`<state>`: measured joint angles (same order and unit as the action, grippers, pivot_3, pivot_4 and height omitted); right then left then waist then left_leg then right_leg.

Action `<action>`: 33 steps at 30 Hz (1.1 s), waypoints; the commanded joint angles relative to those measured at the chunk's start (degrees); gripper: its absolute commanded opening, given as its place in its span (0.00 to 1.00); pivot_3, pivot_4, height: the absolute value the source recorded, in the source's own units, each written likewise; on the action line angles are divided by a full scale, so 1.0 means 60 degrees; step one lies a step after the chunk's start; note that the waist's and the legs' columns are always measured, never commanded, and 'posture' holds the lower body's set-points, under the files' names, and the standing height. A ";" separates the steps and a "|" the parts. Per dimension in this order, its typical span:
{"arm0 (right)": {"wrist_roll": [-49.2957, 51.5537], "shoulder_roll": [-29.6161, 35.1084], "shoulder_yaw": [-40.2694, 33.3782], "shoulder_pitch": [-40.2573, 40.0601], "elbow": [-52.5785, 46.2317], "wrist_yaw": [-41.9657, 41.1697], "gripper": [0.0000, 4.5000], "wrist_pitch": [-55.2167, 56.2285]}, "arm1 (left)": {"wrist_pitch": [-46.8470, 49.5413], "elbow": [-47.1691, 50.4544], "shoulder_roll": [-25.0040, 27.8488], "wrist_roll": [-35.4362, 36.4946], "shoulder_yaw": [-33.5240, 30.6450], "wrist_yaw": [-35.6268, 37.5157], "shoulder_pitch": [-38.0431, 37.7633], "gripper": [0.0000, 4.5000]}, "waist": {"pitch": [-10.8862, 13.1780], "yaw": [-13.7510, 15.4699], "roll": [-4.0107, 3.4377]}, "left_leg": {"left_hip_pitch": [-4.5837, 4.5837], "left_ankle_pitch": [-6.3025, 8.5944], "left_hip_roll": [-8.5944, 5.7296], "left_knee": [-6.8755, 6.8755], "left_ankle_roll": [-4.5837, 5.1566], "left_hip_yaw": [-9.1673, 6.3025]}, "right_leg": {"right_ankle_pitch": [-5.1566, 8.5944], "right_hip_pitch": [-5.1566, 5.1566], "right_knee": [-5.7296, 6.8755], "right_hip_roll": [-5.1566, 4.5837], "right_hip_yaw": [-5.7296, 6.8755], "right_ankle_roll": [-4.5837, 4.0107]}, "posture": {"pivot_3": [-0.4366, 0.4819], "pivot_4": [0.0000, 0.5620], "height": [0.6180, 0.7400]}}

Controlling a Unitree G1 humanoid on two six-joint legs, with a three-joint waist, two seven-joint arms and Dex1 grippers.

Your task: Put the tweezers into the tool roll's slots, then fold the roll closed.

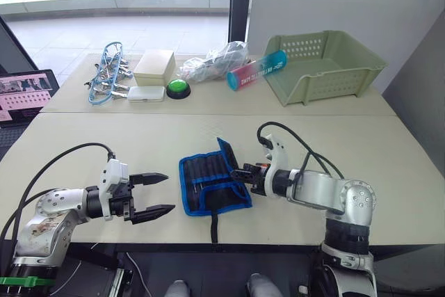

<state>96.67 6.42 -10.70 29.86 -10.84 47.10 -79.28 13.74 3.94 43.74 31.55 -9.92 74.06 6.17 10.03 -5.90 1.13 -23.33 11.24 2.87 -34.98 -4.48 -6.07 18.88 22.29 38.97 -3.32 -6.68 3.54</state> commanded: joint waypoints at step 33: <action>-0.7972 0.4317 0.3649 -0.0232 -0.0071 -1.3256 0.55 0.6181 | 0.4255 0.1462 -0.0389 0.2171 -0.0485 -0.2479 -0.0452 1.00 | 0.0000 0.0090 0.0004 | -0.0015 -0.0025 -0.0004 -0.0002 0.0058 -0.0003 | 0.0000 -0.0006 -0.0026 0.0001 0.0001 -0.0001 | 0.48 0.27 1.00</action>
<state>55.10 31.34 9.79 29.22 -12.03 -25.67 -49.40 36.01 10.58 41.19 41.79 -10.98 61.17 3.88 10.03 -5.36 1.15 -23.42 11.09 2.85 -35.01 -4.13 -6.08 18.88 22.25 38.81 -3.32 -6.68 3.53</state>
